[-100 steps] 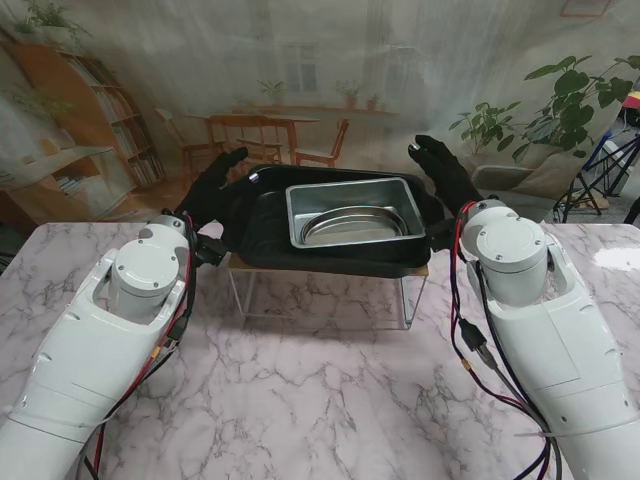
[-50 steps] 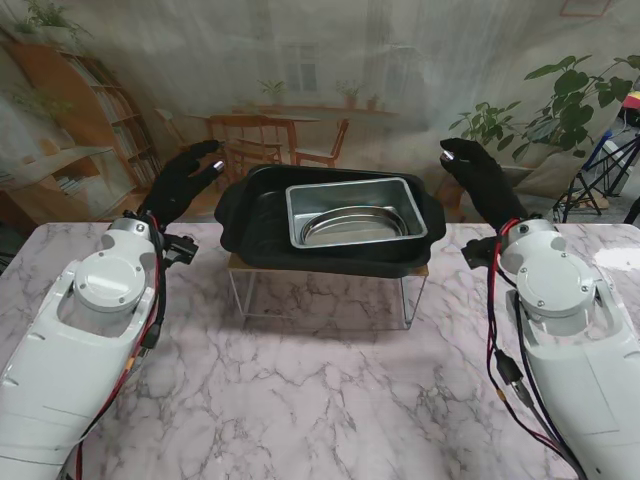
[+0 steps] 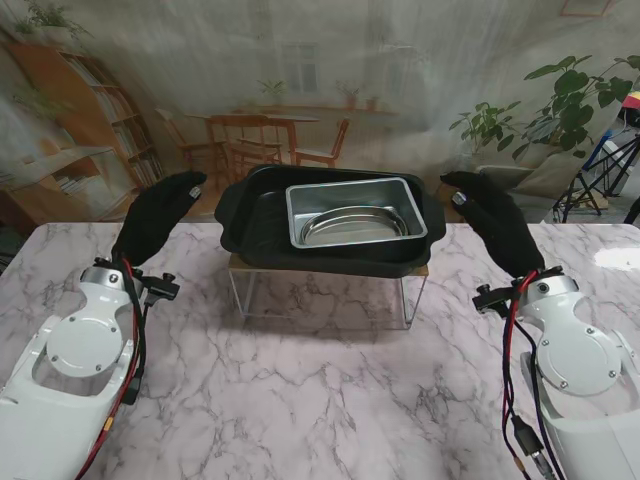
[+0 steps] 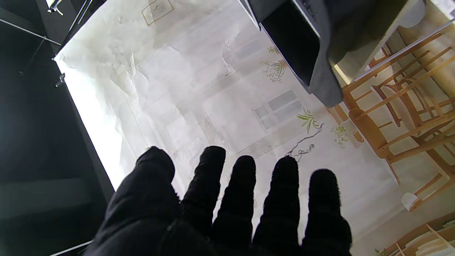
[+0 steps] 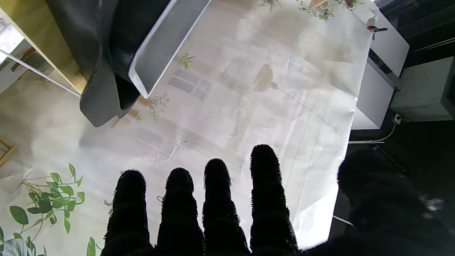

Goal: Stack the baking trays onto the shelf

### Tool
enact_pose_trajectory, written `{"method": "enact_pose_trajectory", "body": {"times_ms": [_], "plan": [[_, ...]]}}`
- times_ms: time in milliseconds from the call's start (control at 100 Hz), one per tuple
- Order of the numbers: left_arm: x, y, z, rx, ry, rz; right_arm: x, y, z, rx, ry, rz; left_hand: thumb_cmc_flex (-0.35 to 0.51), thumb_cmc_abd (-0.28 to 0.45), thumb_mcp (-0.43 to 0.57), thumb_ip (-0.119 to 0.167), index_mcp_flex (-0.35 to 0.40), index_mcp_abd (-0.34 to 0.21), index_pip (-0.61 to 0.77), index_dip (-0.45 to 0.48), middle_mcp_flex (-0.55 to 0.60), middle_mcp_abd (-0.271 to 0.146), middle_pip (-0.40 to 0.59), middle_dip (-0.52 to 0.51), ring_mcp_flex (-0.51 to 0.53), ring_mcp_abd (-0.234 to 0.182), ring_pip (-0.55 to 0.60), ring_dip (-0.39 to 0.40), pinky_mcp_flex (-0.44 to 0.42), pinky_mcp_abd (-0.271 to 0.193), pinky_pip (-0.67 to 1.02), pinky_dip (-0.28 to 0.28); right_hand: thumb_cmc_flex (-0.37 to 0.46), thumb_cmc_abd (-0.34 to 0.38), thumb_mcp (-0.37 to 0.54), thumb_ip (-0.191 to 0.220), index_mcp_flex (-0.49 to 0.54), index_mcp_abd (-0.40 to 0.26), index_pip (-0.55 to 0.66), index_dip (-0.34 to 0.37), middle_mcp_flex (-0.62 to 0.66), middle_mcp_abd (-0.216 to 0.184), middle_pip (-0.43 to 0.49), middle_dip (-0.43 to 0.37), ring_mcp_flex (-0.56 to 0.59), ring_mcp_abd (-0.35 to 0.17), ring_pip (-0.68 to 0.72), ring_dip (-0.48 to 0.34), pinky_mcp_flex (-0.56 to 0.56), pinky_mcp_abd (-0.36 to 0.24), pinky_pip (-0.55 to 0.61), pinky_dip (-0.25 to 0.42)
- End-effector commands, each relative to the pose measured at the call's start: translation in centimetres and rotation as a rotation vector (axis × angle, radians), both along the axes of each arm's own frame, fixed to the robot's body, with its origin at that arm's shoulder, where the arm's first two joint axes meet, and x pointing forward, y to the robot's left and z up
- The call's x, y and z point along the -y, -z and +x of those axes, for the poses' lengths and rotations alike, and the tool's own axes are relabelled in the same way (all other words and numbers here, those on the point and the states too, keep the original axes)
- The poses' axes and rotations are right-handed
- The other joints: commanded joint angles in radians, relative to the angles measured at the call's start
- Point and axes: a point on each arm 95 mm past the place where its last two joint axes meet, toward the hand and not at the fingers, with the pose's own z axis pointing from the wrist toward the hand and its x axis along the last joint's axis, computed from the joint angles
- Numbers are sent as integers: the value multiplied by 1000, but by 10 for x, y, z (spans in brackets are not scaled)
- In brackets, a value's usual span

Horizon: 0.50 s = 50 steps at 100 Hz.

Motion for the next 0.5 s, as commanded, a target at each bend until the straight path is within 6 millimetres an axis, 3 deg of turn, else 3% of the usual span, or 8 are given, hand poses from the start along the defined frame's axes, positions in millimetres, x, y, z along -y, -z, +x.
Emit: {"method": "enact_pose_trajectory", "body": {"times_ms": [0,210,490], "plan": [[2,12,-9,-22,6,-9,-6,12,-7,-21,-1,5,16,23,-16,-8,32,5,19,21,37,6,22,16,25,4,30,14,-29,8,91,-45,17,-21,10,26,24,1,-10,16,24,-3,-5,0,18,-7,56,5,-1,4,1,-3],[2,36,-28,-29,-28,-16,-16,34,-23,16,20,-20,16,22,-16,-9,46,13,31,23,54,16,32,20,35,29,53,26,-26,14,178,-52,20,-25,16,26,61,2,-25,20,76,-7,-14,0,34,-8,50,-5,8,8,-10,-15],[2,71,-41,-131,-71,11,-20,66,-37,-7,63,-7,15,19,-17,-12,48,12,32,18,60,21,42,27,41,32,78,43,-26,15,251,-44,21,-27,22,26,77,0,-33,26,95,-12,-26,0,43,-12,41,-13,12,6,-19,-23]]}}
